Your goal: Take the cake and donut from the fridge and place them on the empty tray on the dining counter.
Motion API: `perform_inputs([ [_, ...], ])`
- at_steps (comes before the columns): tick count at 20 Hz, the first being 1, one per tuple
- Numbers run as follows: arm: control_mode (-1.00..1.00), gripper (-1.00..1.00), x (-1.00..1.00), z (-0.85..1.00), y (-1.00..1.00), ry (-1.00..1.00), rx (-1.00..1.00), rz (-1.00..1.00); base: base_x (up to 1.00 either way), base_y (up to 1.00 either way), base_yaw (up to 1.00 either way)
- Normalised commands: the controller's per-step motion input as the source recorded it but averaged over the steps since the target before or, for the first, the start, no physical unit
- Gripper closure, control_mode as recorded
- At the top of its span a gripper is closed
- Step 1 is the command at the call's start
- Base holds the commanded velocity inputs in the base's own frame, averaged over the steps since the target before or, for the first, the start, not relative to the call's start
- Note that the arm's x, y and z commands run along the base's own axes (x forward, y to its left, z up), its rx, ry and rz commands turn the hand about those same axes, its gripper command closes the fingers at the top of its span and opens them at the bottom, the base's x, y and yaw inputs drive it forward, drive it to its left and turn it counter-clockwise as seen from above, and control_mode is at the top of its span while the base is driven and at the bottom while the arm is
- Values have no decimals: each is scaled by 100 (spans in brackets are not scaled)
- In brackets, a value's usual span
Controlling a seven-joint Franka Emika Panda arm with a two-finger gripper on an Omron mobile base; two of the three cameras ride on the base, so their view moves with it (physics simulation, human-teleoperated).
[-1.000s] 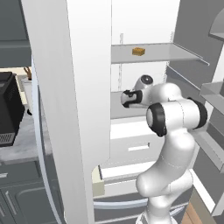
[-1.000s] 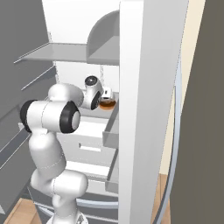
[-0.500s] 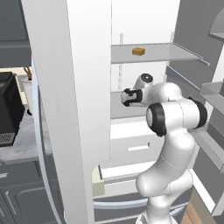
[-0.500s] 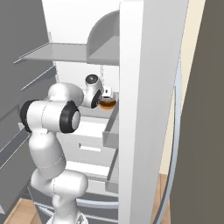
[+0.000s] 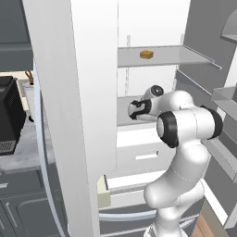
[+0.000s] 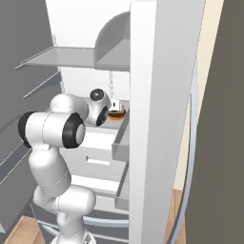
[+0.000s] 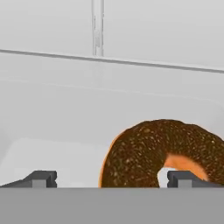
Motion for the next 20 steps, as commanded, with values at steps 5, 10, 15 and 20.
perform_inputs([
  [5, -100, -100, 58, -22, -15, 42, 14, 0, 0, 0, 0],
  [10, -100, 100, 16, -46, -2, 33, 3, 0, 0, 0, 0],
  [15, -100, 100, -22, -91, 2, -9, -6, 0, 0, 0, 0],
  [20, -100, 100, -59, -84, 0, -62, -19, 0, 0, 0, 0],
])
